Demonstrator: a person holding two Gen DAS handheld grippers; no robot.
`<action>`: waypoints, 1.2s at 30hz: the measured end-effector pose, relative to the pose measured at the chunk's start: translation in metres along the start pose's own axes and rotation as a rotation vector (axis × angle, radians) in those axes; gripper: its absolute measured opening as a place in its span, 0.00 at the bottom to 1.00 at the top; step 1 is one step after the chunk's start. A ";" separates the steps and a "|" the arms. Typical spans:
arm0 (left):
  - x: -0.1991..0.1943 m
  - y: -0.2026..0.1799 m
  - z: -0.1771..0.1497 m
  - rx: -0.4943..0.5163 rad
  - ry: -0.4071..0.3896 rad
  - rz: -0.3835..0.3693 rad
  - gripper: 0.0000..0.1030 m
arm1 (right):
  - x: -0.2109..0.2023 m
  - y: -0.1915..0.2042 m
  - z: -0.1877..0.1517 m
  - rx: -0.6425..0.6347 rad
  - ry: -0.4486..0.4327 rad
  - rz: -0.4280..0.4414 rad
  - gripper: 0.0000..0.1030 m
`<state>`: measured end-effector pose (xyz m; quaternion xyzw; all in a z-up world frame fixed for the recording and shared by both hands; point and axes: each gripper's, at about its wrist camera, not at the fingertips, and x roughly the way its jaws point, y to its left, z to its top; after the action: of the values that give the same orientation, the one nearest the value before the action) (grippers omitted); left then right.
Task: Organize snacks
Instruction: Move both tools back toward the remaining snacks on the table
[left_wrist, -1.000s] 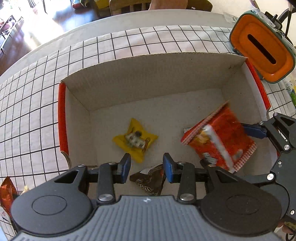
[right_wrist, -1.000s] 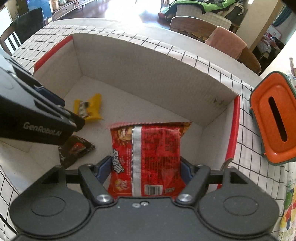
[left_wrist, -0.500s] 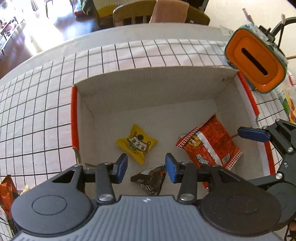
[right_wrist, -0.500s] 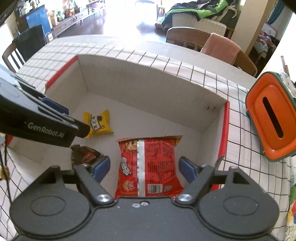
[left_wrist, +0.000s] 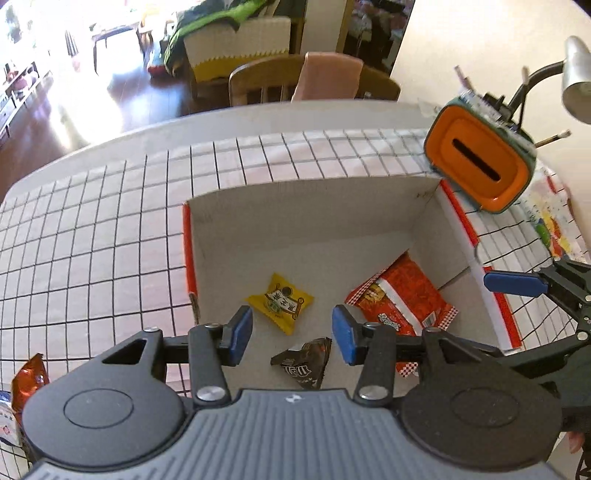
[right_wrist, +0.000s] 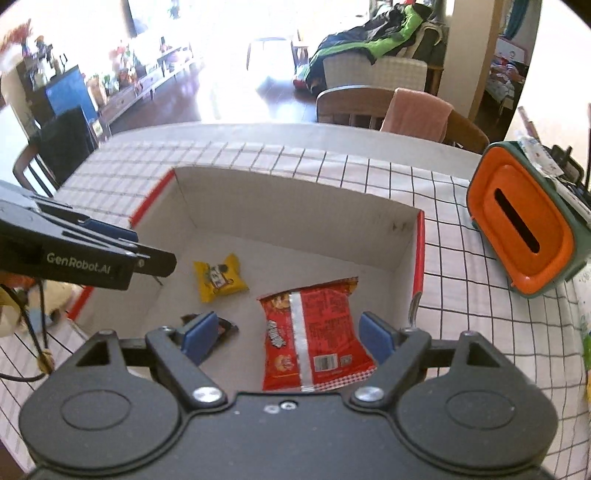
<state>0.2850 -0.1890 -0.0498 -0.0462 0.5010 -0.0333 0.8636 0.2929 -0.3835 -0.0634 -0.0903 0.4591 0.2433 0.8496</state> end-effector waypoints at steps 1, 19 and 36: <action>-0.005 0.001 -0.001 0.002 -0.009 -0.004 0.45 | -0.005 0.001 -0.001 0.010 -0.013 0.001 0.81; -0.074 0.050 -0.052 0.007 -0.147 -0.027 0.52 | -0.052 0.056 -0.012 0.077 -0.195 0.057 0.91; -0.130 0.132 -0.123 0.003 -0.277 0.017 0.71 | -0.047 0.142 -0.022 0.051 -0.277 0.170 1.00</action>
<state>0.1148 -0.0496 -0.0131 -0.0446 0.3774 -0.0199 0.9248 0.1843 -0.2843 -0.0273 0.0047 0.3495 0.3126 0.8832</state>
